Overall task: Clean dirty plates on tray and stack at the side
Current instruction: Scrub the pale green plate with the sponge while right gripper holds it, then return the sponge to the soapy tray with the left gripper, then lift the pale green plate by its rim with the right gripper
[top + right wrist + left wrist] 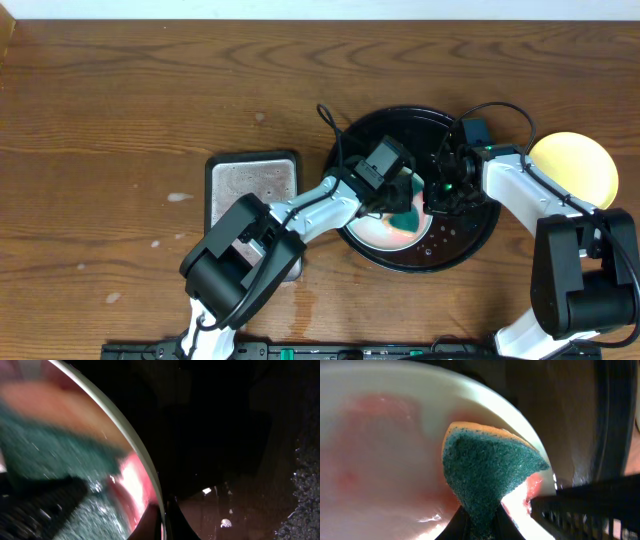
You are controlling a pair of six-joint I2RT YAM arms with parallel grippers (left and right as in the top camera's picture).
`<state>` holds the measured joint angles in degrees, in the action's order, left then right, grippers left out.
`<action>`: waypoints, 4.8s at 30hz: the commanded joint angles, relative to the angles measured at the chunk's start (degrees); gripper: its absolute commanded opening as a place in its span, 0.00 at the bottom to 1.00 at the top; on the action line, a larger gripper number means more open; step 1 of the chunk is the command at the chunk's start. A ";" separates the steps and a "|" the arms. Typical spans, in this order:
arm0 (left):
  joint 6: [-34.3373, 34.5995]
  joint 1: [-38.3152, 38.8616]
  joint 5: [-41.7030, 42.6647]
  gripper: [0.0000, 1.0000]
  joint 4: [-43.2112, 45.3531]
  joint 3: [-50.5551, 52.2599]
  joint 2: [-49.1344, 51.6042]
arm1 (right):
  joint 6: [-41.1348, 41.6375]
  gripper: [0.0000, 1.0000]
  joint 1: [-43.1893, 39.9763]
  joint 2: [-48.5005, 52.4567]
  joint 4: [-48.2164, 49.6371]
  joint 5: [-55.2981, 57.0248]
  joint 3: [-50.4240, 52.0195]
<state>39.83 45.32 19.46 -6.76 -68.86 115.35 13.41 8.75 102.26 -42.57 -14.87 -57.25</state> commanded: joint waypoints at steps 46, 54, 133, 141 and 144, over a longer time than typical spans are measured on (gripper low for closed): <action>-10.19 -2.05 -19.02 0.07 -31.17 -13.14 6.71 | -0.20 0.01 0.09 0.59 -0.11 4.98 0.79; -10.73 -1.38 -46.66 0.07 -37.79 -16.55 6.67 | -0.22 0.01 0.09 0.35 -0.09 4.98 0.79; -19.45 -31.76 -12.59 0.85 -57.48 -9.35 -45.33 | -10.21 0.01 40.54 -30.49 -4.35 81.05 -0.90; -19.47 -31.76 -12.59 0.85 -57.48 -9.35 -45.27 | -12.28 0.01 42.95 -30.49 -4.37 81.07 -0.90; -19.47 -31.76 -12.59 0.85 -57.48 -9.35 -45.27 | -12.28 0.01 43.12 -30.49 -4.42 81.07 -0.90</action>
<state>20.75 13.87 6.33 -64.18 -77.97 70.11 1.87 51.24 72.44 -47.07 63.77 -57.30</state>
